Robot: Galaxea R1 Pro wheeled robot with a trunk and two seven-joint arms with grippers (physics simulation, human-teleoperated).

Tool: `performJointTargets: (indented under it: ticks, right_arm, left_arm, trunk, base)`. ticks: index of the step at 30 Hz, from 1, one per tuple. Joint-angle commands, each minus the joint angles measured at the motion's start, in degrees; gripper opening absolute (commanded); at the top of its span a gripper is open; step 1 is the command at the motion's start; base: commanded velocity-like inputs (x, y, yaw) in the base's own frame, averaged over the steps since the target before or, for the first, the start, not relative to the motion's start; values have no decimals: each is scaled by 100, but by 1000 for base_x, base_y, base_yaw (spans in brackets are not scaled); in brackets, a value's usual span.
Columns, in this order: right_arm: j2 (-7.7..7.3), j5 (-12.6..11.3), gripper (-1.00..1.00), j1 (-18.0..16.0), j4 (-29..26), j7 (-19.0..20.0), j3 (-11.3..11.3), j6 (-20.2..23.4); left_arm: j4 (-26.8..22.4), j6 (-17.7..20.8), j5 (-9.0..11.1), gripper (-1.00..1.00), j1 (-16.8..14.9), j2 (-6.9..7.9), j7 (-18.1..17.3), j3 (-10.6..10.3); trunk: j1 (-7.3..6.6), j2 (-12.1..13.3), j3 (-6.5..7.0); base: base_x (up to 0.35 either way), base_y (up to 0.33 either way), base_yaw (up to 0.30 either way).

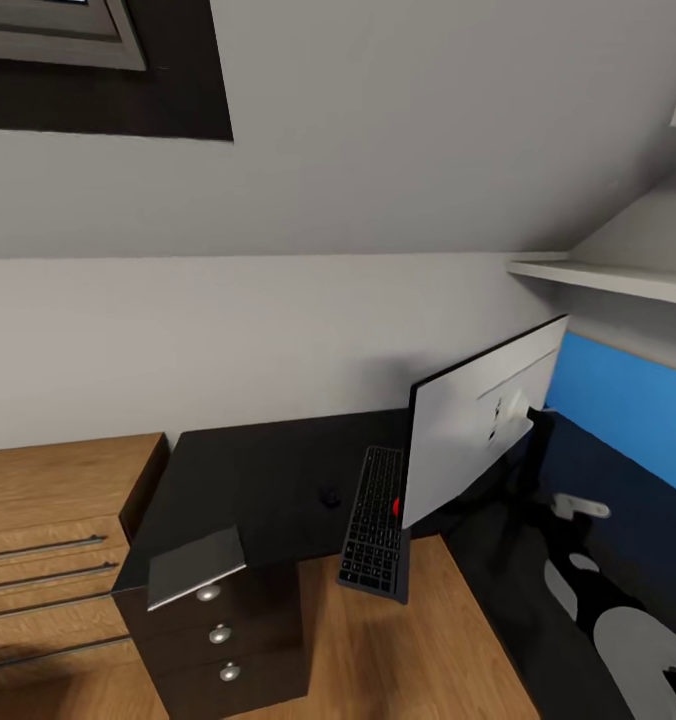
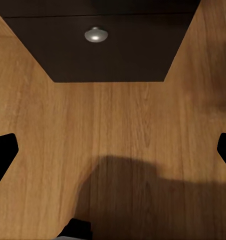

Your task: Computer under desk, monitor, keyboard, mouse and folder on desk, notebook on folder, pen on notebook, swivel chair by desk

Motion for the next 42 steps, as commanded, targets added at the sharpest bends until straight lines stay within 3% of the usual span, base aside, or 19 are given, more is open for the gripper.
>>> performJointTargets:
  ticks: [1,8,10,11,14,15,19,42]
  right_arm:
    - [-1,-37,100,-5,15,-21,17,-34]
    - [-8,-36,100,-5,52,-279,22,-80]
    - [-5,-36,100,-5,55,-323,24,-85]
    - [-3,-35,100,-5,56,-343,25,-87]
    - [-1,-35,100,-5,56,-348,25,-86]
    - [4,-35,100,-5,56,-350,25,-83]
    - [6,-35,100,-5,57,-352,25,-86]
    - [-6,-27,100,-5,67,-361,33,-80]
  left_arm:
    - [3,-30,60,100,-5,5,38,-43]
    - [-219,327,63,100,-5,19,15,-33]
    - [-624,766,70,100,-5,41,-31,-26]
    - [-1585,1367,75,100,90,145,-192,-22]
    - [-2184,1672,84,100,350,297,-261,-25]
    - [-2655,1958,163,100,621,434,-302,-33]
    - [-3086,2245,334,100,872,550,-341,-93]
    - [-2932,2316,381,100,961,587,-355,-183]
  trunk:
    - [23,-46,-25]
    - [176,-327,-151]
    - [176,-327,-151]
    - [176,-327,-151]
    - [176,-327,-151]
    - [176,-327,-151]
    - [176,-327,-151]
    - [176,-327,-151]
  base:
    - [0,0,0]
    - [0,0,0]
    - [0,0,0]
    - [0,0,0]
    - [0,0,0]
    - [0,0,0]
    - [0,0,0]
    - [38,0,0]
